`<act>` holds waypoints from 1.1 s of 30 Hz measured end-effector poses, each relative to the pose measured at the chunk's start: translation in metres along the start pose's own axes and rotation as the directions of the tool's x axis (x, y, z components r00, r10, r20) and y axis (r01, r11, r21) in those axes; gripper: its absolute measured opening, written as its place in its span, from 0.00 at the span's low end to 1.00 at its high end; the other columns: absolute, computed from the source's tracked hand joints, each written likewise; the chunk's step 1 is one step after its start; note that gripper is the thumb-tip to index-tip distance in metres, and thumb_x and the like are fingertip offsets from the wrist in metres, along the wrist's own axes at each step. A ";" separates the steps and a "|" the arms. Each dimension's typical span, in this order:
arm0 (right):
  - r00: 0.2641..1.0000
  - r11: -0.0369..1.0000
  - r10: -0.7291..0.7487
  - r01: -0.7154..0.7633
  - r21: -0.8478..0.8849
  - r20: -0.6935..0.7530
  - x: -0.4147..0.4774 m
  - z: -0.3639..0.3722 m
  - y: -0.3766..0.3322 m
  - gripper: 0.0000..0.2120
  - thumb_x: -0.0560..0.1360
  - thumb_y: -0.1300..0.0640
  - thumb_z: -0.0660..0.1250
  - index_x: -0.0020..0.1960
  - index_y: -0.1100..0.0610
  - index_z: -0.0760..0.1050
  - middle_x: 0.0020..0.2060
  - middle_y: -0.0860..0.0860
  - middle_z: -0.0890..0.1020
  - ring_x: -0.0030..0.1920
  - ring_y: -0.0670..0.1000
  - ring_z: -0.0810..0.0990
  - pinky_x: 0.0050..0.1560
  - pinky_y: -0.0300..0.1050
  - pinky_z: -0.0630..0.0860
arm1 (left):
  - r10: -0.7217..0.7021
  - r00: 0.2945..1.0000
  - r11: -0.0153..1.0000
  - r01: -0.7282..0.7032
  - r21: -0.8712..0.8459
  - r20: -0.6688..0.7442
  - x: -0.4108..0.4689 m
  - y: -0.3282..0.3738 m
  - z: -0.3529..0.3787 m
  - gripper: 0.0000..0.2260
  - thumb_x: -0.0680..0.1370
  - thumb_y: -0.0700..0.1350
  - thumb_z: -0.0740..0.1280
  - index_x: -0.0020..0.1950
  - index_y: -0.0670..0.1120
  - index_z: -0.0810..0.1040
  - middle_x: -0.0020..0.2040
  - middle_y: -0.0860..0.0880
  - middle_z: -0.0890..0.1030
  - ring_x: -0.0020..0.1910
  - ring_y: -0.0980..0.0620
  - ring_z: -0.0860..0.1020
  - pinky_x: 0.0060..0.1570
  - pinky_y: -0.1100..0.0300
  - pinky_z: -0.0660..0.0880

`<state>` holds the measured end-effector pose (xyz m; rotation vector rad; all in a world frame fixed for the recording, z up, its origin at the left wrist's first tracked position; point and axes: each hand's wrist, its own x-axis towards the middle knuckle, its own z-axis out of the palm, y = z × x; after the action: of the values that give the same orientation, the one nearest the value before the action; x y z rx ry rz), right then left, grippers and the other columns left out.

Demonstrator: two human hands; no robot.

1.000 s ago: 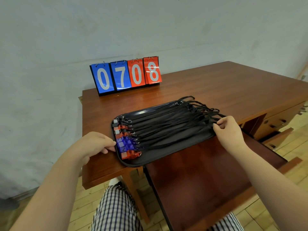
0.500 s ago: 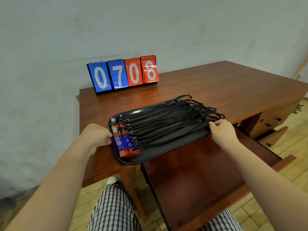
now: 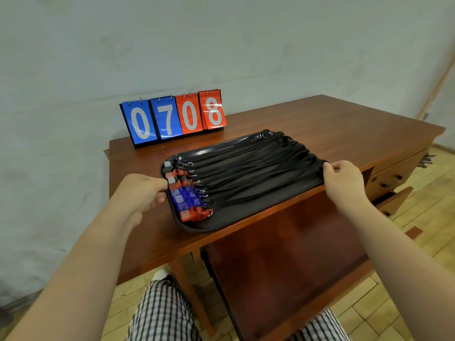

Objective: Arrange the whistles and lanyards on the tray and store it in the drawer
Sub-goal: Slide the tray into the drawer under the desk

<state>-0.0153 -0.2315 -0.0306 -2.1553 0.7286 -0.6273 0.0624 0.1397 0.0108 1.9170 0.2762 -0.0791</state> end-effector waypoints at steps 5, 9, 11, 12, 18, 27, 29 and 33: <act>0.992 0.997 0.026 -0.016 0.078 -0.124 0.001 -0.036 -0.013 0.14 0.83 0.54 0.57 0.39 0.56 0.68 0.29 0.52 0.70 0.27 0.51 0.67 0.27 0.43 0.62 | 0.093 0.994 0.996 -0.093 -0.014 0.060 -0.012 0.030 0.005 0.08 0.77 0.41 0.70 0.53 0.39 0.80 0.48 0.41 0.84 0.41 0.50 0.81 0.45 0.57 0.80; 0.981 0.997 0.015 0.000 0.079 -0.196 -0.002 -0.065 -0.017 0.12 0.82 0.55 0.57 0.44 0.61 0.72 0.30 0.52 0.71 0.27 0.50 0.68 0.26 0.42 0.62 | 0.136 0.986 0.990 -0.133 -0.038 0.096 -0.027 0.046 0.012 0.07 0.77 0.40 0.69 0.53 0.40 0.80 0.49 0.42 0.84 0.45 0.50 0.81 0.42 0.57 0.80; 0.970 0.996 0.033 -0.012 0.090 -0.239 -0.003 -0.079 -0.015 0.13 0.81 0.54 0.58 0.45 0.61 0.74 0.31 0.54 0.74 0.29 0.52 0.70 0.28 0.42 0.65 | 0.153 0.981 0.987 -0.145 -0.073 0.121 -0.038 0.050 0.017 0.06 0.77 0.41 0.70 0.53 0.41 0.81 0.49 0.42 0.84 0.47 0.50 0.81 0.38 0.59 0.76; 0.966 0.994 0.049 -0.023 0.106 -0.255 -0.005 -0.086 -0.013 0.13 0.81 0.53 0.58 0.44 0.61 0.75 0.33 0.56 0.76 0.30 0.54 0.72 0.31 0.44 0.69 | 0.160 0.978 0.985 -0.150 -0.088 0.132 -0.043 0.051 0.021 0.07 0.76 0.41 0.70 0.53 0.41 0.81 0.49 0.43 0.84 0.48 0.49 0.81 0.38 0.59 0.76; 0.937 0.974 0.156 -0.094 0.206 -0.312 -0.018 -0.116 0.020 0.12 0.80 0.51 0.60 0.45 0.58 0.75 0.35 0.53 0.75 0.35 0.58 0.75 0.34 0.50 0.73 | 0.169 0.965 0.982 -0.148 -0.117 0.198 -0.071 0.043 0.051 0.07 0.76 0.41 0.70 0.52 0.40 0.80 0.48 0.43 0.84 0.45 0.50 0.81 0.40 0.58 0.76; 0.926 0.968 0.237 -0.201 0.149 -0.292 -0.051 -0.139 0.073 0.13 0.82 0.53 0.58 0.44 0.60 0.71 0.32 0.53 0.70 0.30 0.53 0.66 0.31 0.44 0.62 | 0.071 0.934 0.995 -0.044 -0.085 0.351 -0.096 0.008 0.090 0.04 0.77 0.37 0.68 0.47 0.38 0.81 0.42 0.42 0.85 0.39 0.51 0.80 0.35 0.61 0.75; 0.928 0.969 0.241 -0.214 0.123 -0.285 -0.058 -0.142 0.085 0.13 0.82 0.52 0.58 0.46 0.61 0.71 0.34 0.53 0.71 0.31 0.52 0.67 0.31 0.45 0.63 | 0.044 0.920 0.998 -0.022 -0.061 0.390 -0.105 -0.001 0.097 0.04 0.77 0.36 0.67 0.44 0.39 0.81 0.39 0.43 0.84 0.37 0.52 0.79 0.35 0.62 0.75; 0.927 0.964 0.266 -0.251 0.088 -0.263 -0.063 -0.145 0.100 0.12 0.82 0.51 0.58 0.50 0.59 0.74 0.37 0.51 0.74 0.34 0.51 0.71 0.31 0.44 0.66 | 0.001 0.913 0.999 0.014 -0.034 0.407 -0.114 -0.014 0.105 0.04 0.78 0.36 0.67 0.44 0.39 0.80 0.36 0.45 0.84 0.38 0.52 0.79 0.33 0.63 0.76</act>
<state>-0.1817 -0.3167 -0.0362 -1.8998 1.1120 -0.8005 -0.0428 0.0288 -0.0181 1.8133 0.0010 -0.4702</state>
